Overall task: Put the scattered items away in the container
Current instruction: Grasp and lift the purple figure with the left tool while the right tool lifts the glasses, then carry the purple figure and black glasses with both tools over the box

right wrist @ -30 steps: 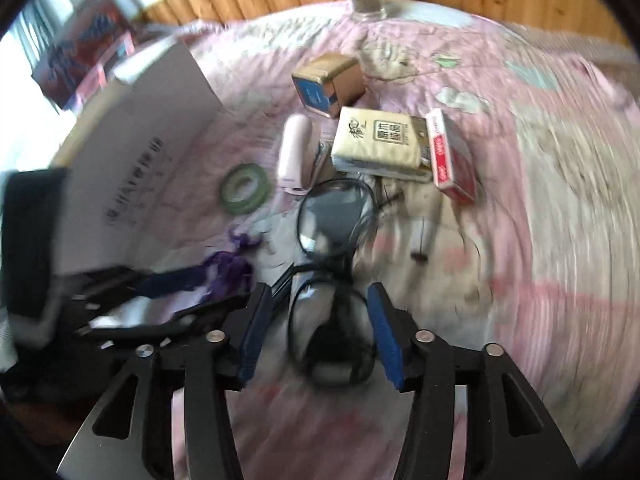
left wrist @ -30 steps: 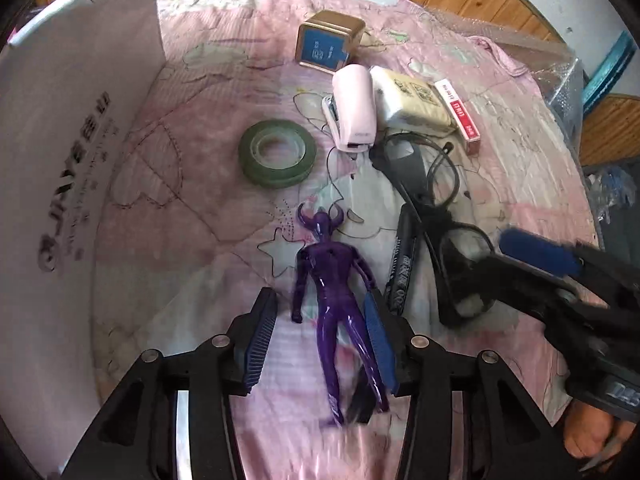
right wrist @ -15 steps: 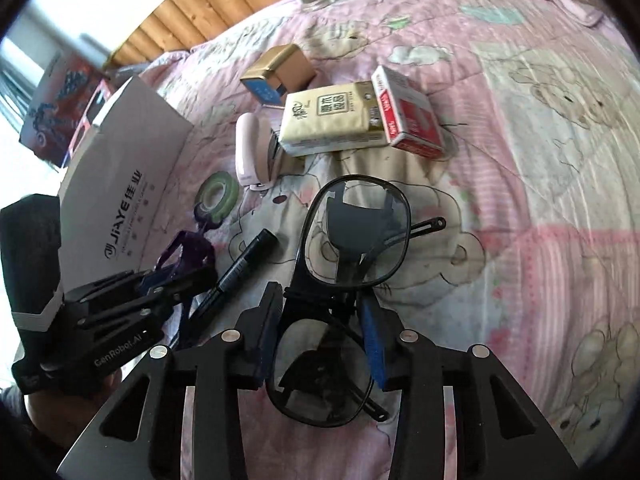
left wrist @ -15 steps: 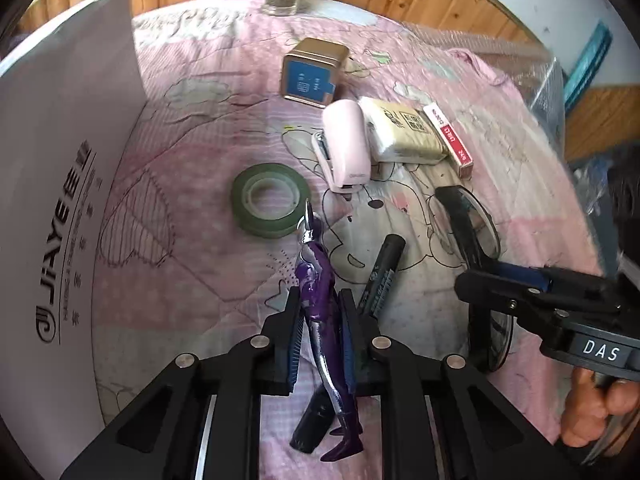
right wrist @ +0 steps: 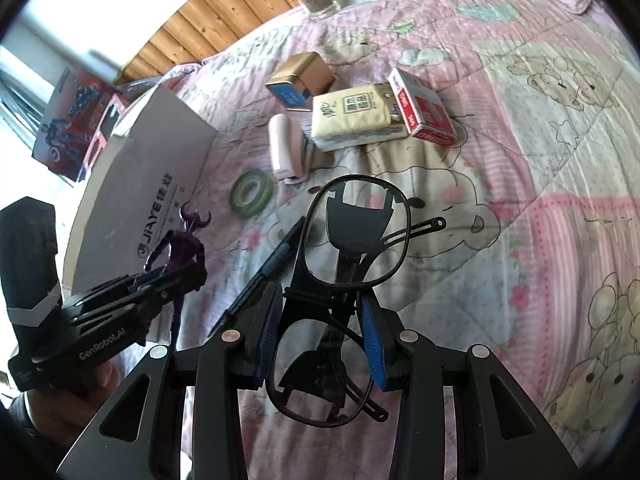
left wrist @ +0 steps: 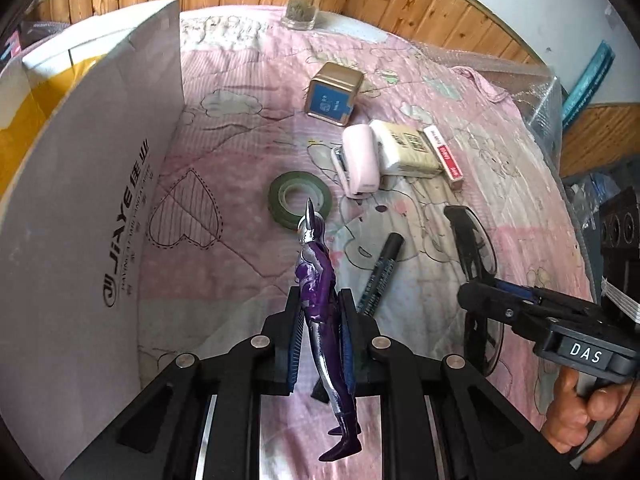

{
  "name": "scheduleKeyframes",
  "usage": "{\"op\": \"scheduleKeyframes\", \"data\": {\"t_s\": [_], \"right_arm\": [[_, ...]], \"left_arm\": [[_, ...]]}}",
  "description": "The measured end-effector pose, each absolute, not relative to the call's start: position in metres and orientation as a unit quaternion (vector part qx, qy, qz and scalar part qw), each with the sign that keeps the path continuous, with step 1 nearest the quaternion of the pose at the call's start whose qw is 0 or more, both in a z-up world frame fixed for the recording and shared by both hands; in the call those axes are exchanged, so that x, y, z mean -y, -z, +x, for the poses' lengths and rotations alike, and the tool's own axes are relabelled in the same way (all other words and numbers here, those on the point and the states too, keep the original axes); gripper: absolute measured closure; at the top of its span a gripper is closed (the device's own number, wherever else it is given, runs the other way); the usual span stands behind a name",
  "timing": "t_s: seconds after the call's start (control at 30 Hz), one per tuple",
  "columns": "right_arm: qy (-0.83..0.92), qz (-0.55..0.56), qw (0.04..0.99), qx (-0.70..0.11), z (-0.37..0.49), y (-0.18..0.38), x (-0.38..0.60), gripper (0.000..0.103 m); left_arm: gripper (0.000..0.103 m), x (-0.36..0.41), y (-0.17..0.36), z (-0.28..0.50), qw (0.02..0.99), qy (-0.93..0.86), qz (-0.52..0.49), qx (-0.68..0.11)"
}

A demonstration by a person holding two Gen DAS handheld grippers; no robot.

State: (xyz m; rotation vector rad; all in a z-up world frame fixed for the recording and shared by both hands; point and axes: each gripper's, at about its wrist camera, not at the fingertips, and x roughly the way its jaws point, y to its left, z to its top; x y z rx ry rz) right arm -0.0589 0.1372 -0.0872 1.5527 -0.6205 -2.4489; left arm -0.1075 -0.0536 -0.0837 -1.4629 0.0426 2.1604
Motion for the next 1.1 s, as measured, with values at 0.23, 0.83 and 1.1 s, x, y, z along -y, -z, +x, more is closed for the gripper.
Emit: {"op": "scheduleKeyframes", "data": {"t_s": [0.23, 0.83, 1.1], "right_arm": [[0.824, 0.522, 0.081, 0.206, -0.038, 0.082, -0.125, 0.063], [0.829, 0.526, 0.097, 0.163, -0.006, 0.058, -0.057, 0.063], [0.836, 0.521, 0.109, 0.133, -0.002, 0.036, -0.028, 0.063]], "left_arm": [[0.086, 0.06, 0.06, -0.087, 0.268, -0.807, -0.526, -0.033], [0.086, 0.101, 0.017, -0.05, 0.278, -0.82, -0.501, -0.017], [0.086, 0.124, -0.005, -0.039, 0.288, -0.826, -0.485, 0.006]]}}
